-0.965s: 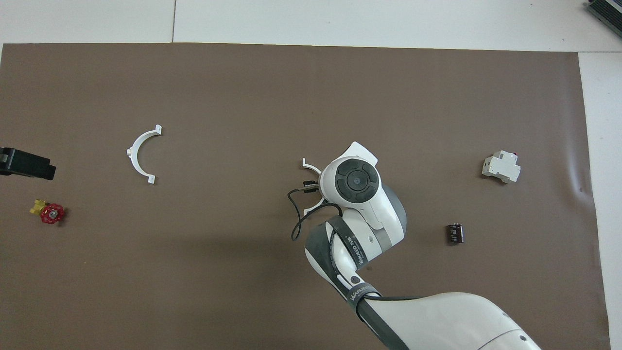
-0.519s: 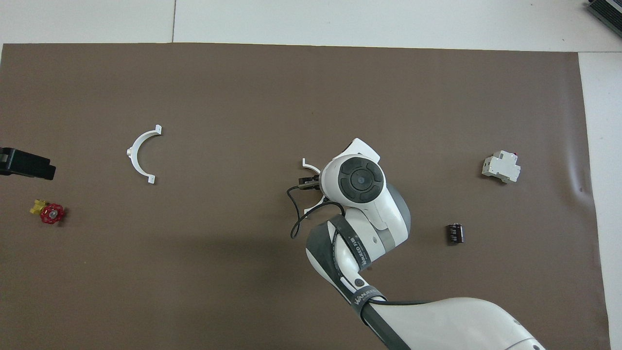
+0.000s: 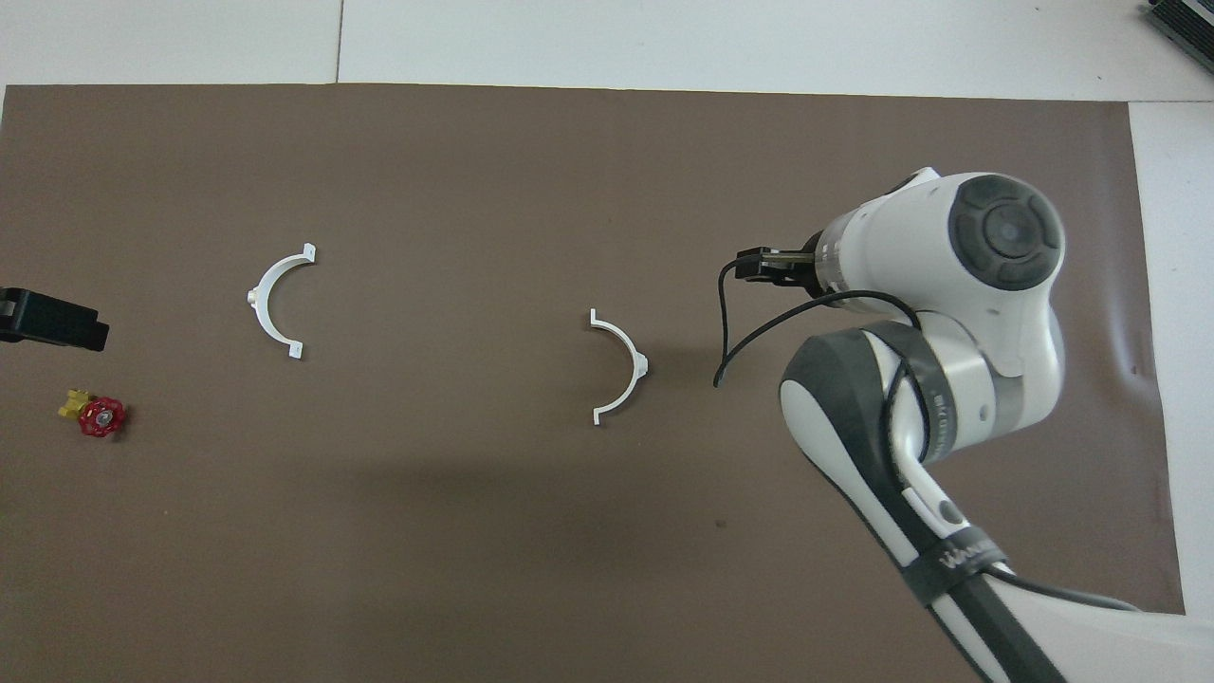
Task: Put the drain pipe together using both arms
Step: 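Release the clamp half and withdraw the right gripper to the side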
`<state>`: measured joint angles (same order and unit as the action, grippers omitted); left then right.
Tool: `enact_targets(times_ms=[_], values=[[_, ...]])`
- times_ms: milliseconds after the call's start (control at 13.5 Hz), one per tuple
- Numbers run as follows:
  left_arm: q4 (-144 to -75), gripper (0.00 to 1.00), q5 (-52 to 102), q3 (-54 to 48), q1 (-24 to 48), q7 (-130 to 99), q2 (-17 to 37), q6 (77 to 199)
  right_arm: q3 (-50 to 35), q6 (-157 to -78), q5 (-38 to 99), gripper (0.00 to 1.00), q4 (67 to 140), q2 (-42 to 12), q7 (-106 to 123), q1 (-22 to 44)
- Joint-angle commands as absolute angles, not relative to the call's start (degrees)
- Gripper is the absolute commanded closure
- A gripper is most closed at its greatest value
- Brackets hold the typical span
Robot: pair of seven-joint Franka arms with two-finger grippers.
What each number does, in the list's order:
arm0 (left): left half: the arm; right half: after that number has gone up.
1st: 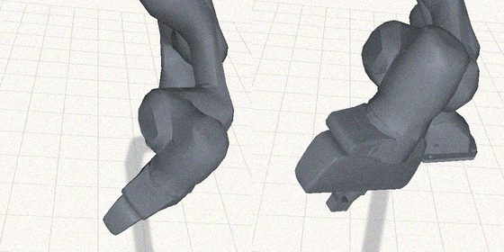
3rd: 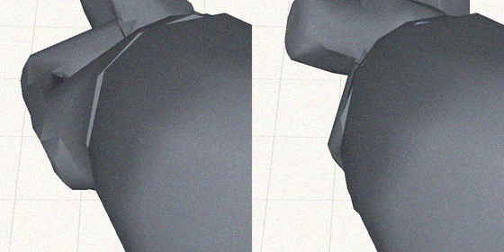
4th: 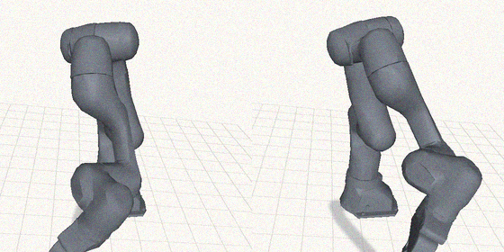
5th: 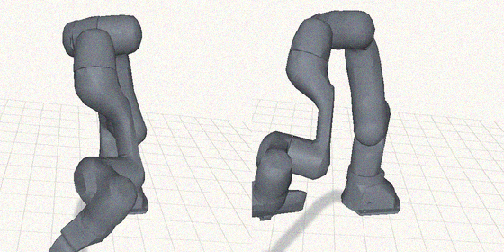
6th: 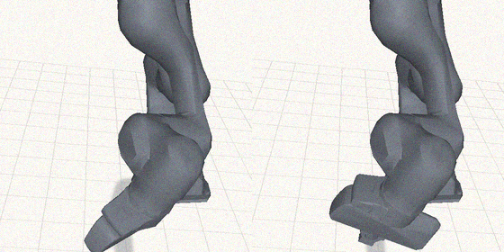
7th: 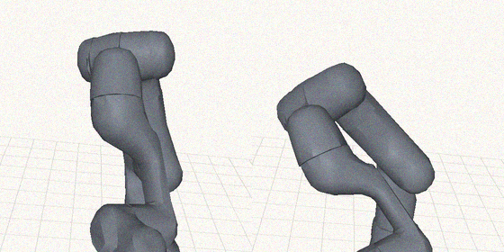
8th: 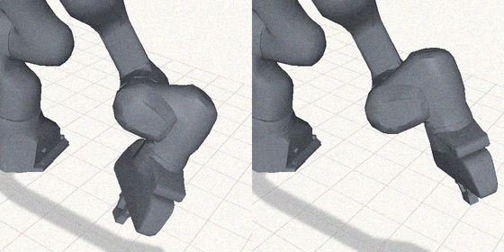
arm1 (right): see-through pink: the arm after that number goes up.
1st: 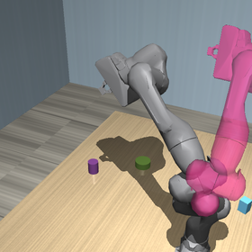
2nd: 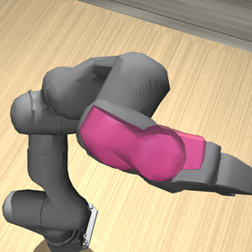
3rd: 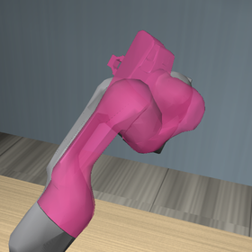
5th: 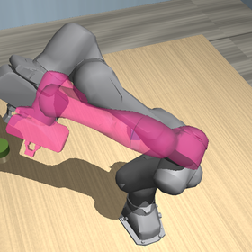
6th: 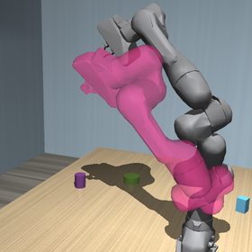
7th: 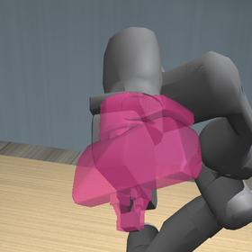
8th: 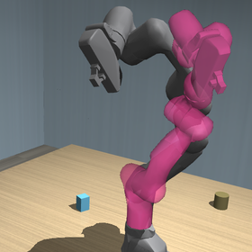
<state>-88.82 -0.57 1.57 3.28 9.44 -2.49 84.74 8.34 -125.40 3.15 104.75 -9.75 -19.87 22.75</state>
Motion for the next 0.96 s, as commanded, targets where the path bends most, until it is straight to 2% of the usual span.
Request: enact_targets(times_ms=[0,371,594,890], values=[[-89.9,0.00,-0.2,1.4,2.8,9.5,-3.4,85.5,7.6,-122.1,2.0,0.00,103.7,-7.4,-16.0,18.1],[-89.9,0.00,-0.2,1.4,2.8,9.5,-3.4,85.6,7.8,-112.0,1.8,0.00,103.4,-2.2,-8.6,10.0],[-89.9,0.00,-0.2,1.4,2.8,9.5,-3.4,85.5,7.9,-106.9,1.8,0.00,103.9,-1.1,-3.4,5.1],[-89.9,0.00,-0.2,1.3,2.8,9.4,-3.4,85.6,8.0,-102.8,1.6,0.00,102.7,2.2,-0.6,2.0]])
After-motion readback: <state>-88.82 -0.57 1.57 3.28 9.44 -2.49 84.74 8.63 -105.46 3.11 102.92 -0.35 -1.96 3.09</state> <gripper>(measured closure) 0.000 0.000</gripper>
